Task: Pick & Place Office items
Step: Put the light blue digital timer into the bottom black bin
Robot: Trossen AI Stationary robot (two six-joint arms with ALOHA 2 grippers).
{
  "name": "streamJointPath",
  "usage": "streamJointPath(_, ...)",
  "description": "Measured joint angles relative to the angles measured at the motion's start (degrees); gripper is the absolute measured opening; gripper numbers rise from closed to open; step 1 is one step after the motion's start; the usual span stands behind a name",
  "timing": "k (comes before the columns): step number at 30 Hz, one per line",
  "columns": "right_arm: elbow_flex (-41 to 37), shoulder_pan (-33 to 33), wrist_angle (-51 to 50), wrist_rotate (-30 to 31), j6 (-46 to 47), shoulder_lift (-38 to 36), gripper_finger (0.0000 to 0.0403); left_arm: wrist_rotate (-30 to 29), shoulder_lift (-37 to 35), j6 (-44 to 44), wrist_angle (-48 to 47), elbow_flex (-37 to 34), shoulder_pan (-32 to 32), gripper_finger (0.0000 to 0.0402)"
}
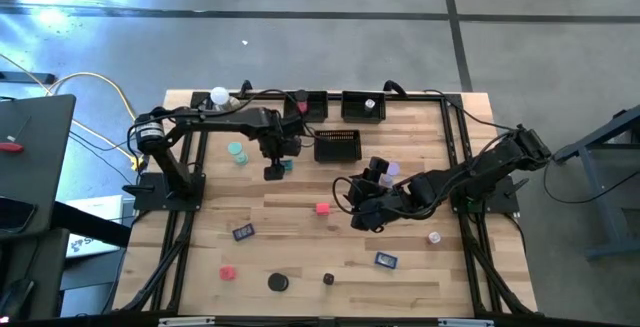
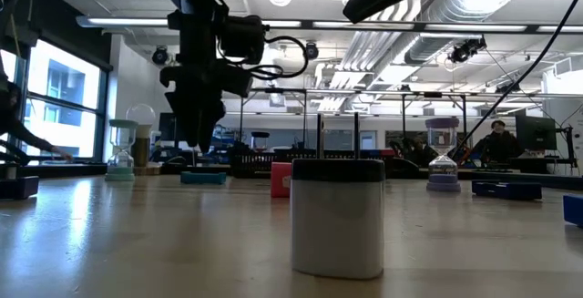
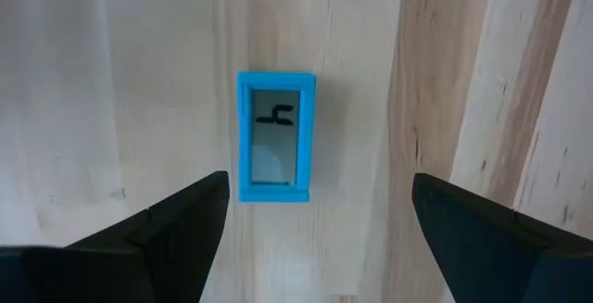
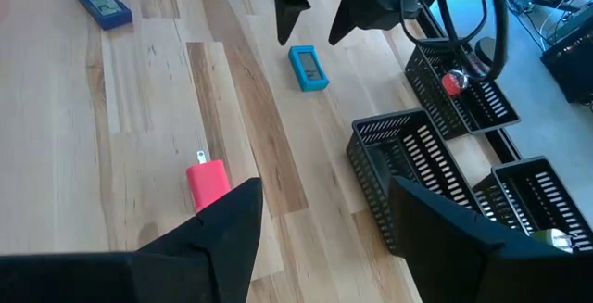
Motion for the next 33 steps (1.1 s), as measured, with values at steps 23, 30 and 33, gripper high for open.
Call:
streamJointPath(23,0.0,0.0,0.1,0.0,-0.2,0.0,0.0221,0.0,2.4,1.5,1.6,0.0,-1.0,0.0329)
streamJointPath(30,0.0,0.0,-0.1,-0.2,-0.2,0.0,0.0221,0.0,5.8,2.8,4.7,0.0,-0.8,0.0312)
streamJointPath(33,0.0,0.0,-0.1,-0.5,-0.2,0.0,0.0221,-0.1,6.5,3.2,5.5,0.0,-0.5,0.0311)
